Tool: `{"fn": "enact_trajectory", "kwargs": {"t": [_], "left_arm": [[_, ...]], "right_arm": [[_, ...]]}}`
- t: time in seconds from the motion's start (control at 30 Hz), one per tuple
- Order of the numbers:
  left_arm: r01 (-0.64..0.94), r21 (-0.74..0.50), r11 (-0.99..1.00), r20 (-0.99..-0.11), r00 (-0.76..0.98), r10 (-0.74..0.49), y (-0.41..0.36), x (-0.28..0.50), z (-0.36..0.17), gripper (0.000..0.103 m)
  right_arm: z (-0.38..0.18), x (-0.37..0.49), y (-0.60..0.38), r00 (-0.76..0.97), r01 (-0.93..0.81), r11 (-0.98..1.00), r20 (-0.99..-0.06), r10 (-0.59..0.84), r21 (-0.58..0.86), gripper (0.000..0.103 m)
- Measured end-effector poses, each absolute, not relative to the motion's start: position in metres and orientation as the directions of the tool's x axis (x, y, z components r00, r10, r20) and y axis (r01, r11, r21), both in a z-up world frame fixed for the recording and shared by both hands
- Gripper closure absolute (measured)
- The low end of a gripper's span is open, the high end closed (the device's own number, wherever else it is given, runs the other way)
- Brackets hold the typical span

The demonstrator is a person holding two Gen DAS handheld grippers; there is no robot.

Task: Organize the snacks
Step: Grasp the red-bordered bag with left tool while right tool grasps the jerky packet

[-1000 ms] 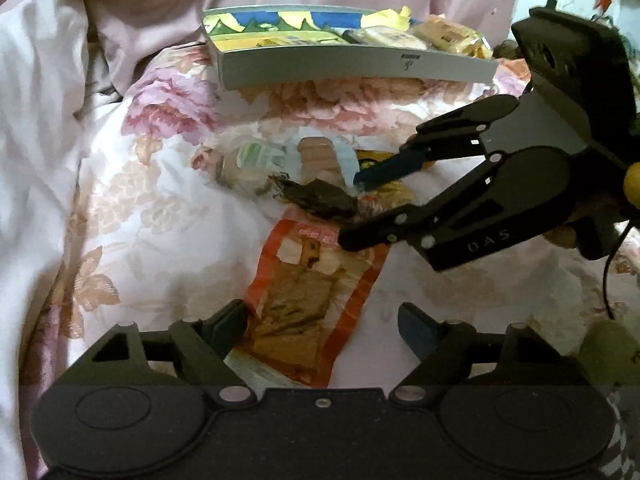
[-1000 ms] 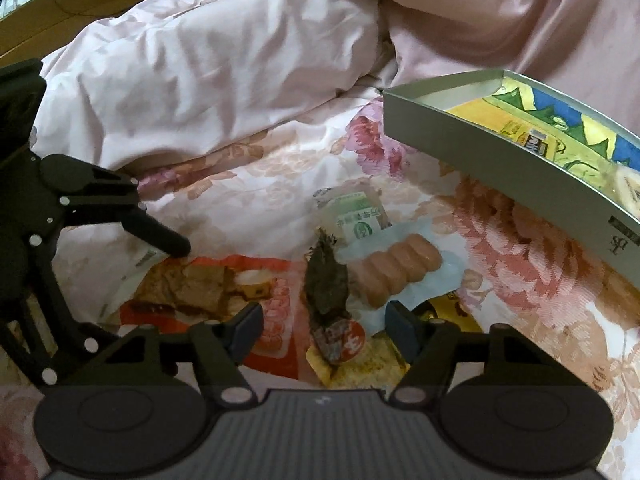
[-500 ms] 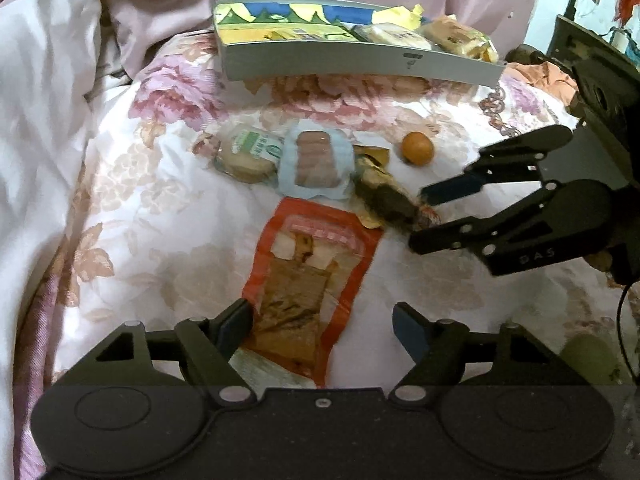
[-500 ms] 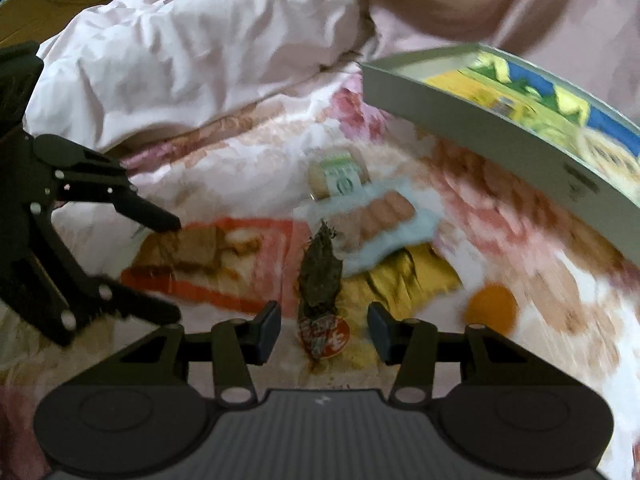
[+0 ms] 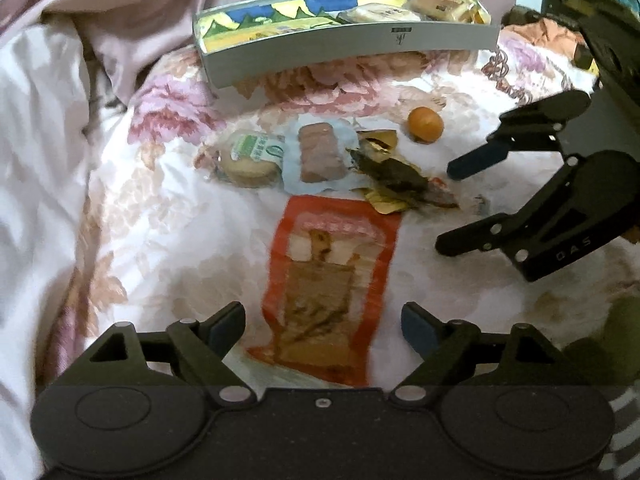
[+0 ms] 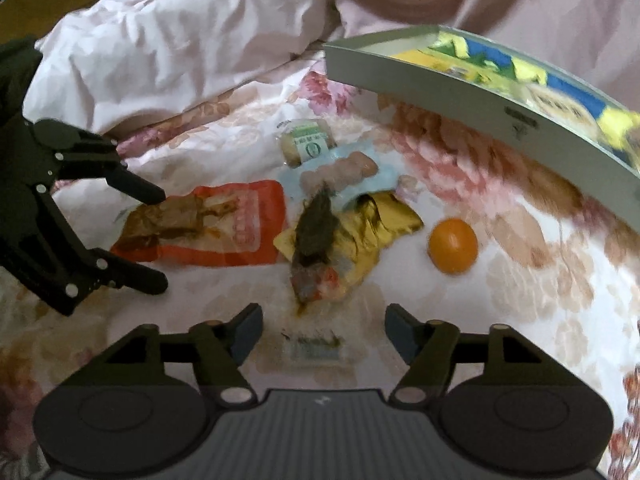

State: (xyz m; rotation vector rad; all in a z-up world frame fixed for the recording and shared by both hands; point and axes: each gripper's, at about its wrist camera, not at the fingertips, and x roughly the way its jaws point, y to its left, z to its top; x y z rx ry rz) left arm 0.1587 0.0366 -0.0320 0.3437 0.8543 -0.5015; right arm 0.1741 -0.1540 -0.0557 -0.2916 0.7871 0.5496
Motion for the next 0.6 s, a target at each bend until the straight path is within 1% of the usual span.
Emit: {"fn": "enact_trajectory", "kwargs": {"t": [0.1, 0.17, 0.2, 0.23, 0.27, 0.3, 0.6], "left_arm": [[0.552, 0.096, 0.829, -0.782, 0.557, -0.280, 0.036, 0.161, -0.034, 0.018], [0.561, 0.060, 0.826, -0.789, 0.534, -0.305, 0.038, 0.162, -0.034, 0.028], [0.559, 0.053, 0.827, -0.790, 0.530, -0.308, 0.037, 0.162, -0.034, 0.029], [0.557, 0.047, 0.829, -0.794, 0.525, -0.308, 0.037, 0.162, -0.034, 0.033], [0.550, 0.043, 0.834, -0.798, 0.521, -0.303, 0.037, 0.163, -0.033, 0.036], [0.539, 0.040, 0.841, -0.801, 0.521, -0.296, 0.036, 0.163, -0.032, 0.038], [0.423, -0.106, 0.900, -0.834, 0.456, -0.312, 0.040, 0.154, -0.026, 0.037]], "right_arm": [[-0.059, 0.182, -0.143, 0.581, -0.571, 0.819, -0.730, 0.360, -0.051, 0.022], [-0.061, 0.186, -0.140, 0.580, -0.568, 0.822, -0.731, 0.360, -0.046, 0.023], [-0.061, 0.186, -0.141, 0.578, -0.564, 0.825, -0.731, 0.363, -0.037, 0.031], [-0.061, 0.186, -0.142, 0.580, -0.558, 0.830, -0.730, 0.361, -0.033, 0.035], [-0.060, 0.186, -0.144, 0.587, -0.543, 0.839, -0.729, 0.351, -0.034, 0.046], [-0.059, 0.186, -0.146, 0.590, -0.533, 0.846, -0.730, 0.345, -0.030, 0.050], [-0.052, 0.165, -0.169, 0.564, -0.442, 0.895, -0.759, 0.326, 0.056, 0.049]]}}
